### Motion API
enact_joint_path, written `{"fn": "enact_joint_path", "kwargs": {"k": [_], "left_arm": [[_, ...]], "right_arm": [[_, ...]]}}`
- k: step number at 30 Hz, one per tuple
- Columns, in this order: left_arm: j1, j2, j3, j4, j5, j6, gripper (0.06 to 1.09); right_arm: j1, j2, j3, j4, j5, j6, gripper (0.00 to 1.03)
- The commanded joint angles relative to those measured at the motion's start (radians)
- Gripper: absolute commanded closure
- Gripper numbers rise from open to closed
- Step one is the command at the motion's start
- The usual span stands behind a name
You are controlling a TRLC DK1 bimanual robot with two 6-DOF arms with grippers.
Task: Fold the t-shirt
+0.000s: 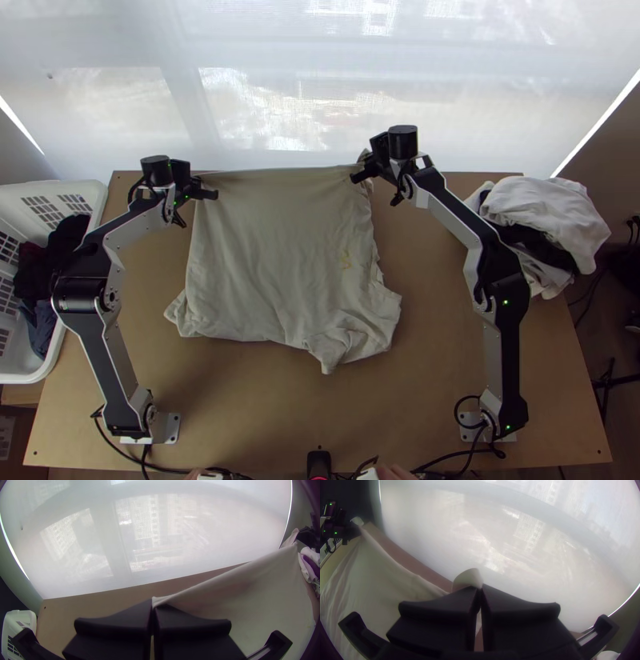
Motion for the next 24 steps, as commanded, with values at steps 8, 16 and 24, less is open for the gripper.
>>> {"fn": "enact_joint_path", "kwargs": {"k": [8,16,24], "left_arm": [[-0.027,0.085,0.016,0.124,-0.051,0.011,1.05],[-0.069,0.018,-0.057,0.107,-0.049,0.011,1.05],[-0.069,-0.057,-0.117,0.100,-0.048,0.011,1.05]], "right_arm": [[-0.002,0.127,0.069,0.074,0.082,-0.046,1.00],[0.004,0.103,0.054,0.070,0.086,-0.013,1.00],[0.004,0.017,-0.023,0.068,0.085,0.028,1.00]]}}
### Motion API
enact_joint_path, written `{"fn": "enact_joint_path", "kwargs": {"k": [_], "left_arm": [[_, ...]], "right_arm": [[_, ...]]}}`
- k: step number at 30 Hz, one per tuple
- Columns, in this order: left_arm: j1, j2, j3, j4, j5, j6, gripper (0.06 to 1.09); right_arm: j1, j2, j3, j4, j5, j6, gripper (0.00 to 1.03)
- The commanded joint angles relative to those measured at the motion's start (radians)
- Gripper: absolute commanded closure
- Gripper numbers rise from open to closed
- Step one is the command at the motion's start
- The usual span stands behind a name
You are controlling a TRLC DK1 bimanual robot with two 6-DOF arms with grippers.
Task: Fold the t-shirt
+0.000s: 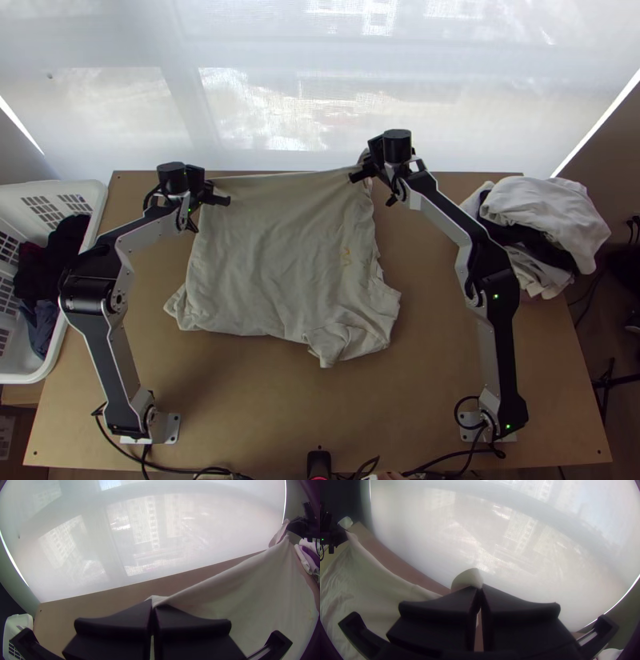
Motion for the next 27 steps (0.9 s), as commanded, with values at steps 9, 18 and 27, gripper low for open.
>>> {"fn": "enact_joint_path", "kwargs": {"k": [9,18,27], "left_arm": [[0.056,-0.147,-0.157,-0.001,0.009,-0.010,1.05],[0.059,-0.251,-0.253,0.010,0.018,-0.016,1.05],[0.045,-0.310,-0.313,-0.004,0.037,-0.011,1.05]], "right_arm": [[0.025,-0.204,-0.311,0.004,-0.028,0.042,1.00],[0.037,-0.287,-0.407,0.007,-0.031,0.069,1.00],[0.034,-0.362,-0.498,0.007,-0.031,0.088,1.00]]}}
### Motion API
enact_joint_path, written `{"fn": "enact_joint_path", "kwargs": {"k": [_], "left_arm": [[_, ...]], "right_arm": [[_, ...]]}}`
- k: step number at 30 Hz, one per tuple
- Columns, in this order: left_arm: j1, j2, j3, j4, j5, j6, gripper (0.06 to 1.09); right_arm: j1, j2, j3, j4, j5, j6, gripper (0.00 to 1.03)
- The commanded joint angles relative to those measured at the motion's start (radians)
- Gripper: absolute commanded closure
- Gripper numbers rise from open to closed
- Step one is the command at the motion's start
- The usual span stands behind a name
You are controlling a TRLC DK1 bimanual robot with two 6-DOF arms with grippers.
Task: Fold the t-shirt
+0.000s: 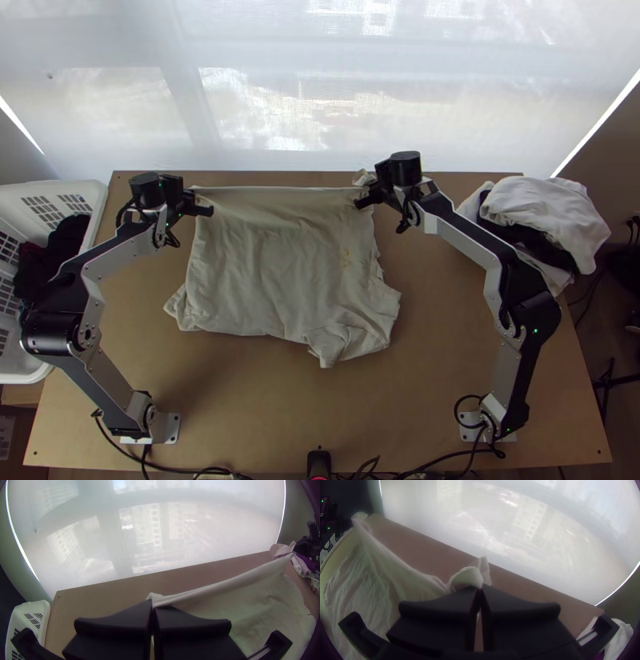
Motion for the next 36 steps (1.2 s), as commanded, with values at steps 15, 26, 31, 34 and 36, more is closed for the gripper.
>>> {"fn": "enact_joint_path", "kwargs": {"k": [15,26,31,34,36], "left_arm": [[-0.014,-0.115,-0.211,0.018,0.009,0.005,1.05],[-0.026,-0.198,-0.326,0.019,0.014,-0.004,1.05],[-0.034,-0.230,-0.372,0.018,0.019,-0.004,1.05],[-0.038,-0.250,-0.401,0.018,0.020,-0.004,1.05],[-0.041,-0.262,-0.419,0.018,0.020,-0.004,1.05]], "right_arm": [[0.022,-0.155,-0.223,0.002,-0.009,0.039,1.00],[0.083,-0.202,-0.360,0.002,-0.011,0.050,1.00],[0.080,-0.222,-0.394,0.002,-0.011,0.064,1.00],[0.076,-0.236,-0.418,0.002,-0.011,0.065,1.00],[0.068,-0.242,-0.437,0.002,-0.011,0.065,1.00]]}}
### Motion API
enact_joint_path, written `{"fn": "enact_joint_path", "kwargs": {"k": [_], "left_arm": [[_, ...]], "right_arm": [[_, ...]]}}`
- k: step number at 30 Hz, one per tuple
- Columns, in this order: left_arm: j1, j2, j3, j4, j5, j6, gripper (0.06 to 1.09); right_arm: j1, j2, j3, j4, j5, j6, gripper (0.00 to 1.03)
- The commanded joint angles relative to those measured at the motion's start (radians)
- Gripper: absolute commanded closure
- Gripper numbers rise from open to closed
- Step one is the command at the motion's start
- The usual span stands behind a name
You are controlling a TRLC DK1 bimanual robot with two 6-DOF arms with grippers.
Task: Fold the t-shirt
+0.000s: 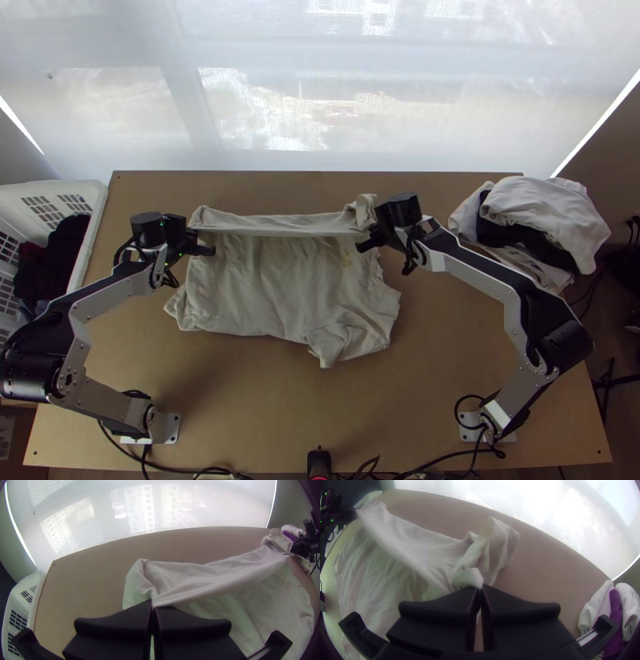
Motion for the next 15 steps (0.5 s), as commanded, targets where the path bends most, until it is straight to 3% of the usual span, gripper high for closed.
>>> {"fn": "enact_joint_path", "kwargs": {"k": [1,15], "left_arm": [[-0.011,-0.046,-0.073,-0.002,0.005,0.000,1.05],[-0.011,-0.052,-0.128,0.003,0.006,0.028,1.05]], "right_arm": [[-0.011,-0.028,-0.065,0.000,0.000,0.006,1.00],[-0.009,-0.035,-0.126,0.012,0.000,0.012,1.00]]}}
